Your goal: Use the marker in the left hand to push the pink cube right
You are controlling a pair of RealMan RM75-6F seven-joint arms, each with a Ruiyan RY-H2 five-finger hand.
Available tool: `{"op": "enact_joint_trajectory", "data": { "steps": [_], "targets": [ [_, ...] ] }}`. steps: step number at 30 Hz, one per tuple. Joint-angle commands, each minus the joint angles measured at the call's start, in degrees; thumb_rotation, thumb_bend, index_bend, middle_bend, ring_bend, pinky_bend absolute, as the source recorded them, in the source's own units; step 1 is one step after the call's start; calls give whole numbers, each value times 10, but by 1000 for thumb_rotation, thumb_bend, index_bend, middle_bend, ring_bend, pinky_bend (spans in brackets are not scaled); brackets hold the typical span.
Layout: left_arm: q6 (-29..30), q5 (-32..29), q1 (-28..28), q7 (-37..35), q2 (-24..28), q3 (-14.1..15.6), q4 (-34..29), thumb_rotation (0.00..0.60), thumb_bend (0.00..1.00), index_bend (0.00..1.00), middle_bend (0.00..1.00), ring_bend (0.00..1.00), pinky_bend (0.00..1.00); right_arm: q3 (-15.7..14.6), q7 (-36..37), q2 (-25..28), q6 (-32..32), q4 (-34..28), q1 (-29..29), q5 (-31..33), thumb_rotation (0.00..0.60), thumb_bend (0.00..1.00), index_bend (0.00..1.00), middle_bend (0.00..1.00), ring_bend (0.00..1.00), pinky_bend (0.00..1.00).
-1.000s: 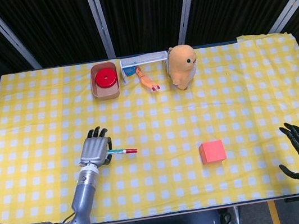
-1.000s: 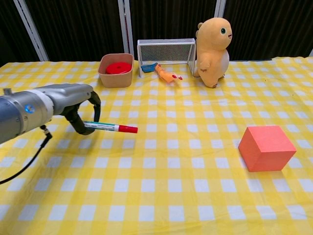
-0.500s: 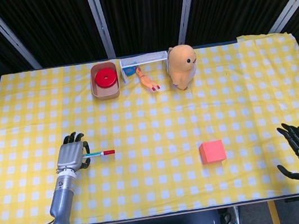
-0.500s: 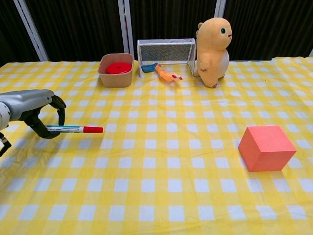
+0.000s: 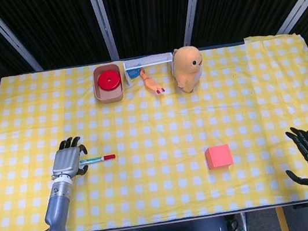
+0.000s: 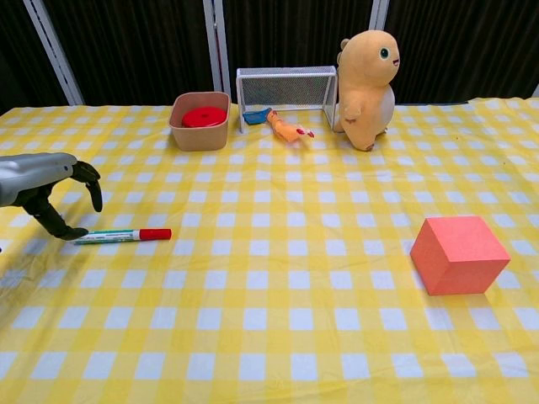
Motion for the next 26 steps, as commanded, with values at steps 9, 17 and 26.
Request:
{"op": "enact_joint_trajectory", "data": {
  "steps": [9, 17, 26],
  "targets": [
    [81, 137, 87, -91, 74, 50, -86, 600, 286, 139, 18, 0, 37, 0, -5, -2, 3, 5, -1, -3, 600, 320, 0, 0, 0, 0],
    [161, 299, 175, -177, 118, 122, -85, 600, 175, 0, 0, 0, 0, 1, -20, -8, 7, 9, -1, -6, 600, 320, 0, 0, 0, 0],
    [209, 392, 228, -200, 133, 144, -50, 600, 144, 0, 0, 0, 0, 1, -37, -14, 8, 7, -3, -6, 600, 321, 0, 0, 0, 0]
  ]
}}
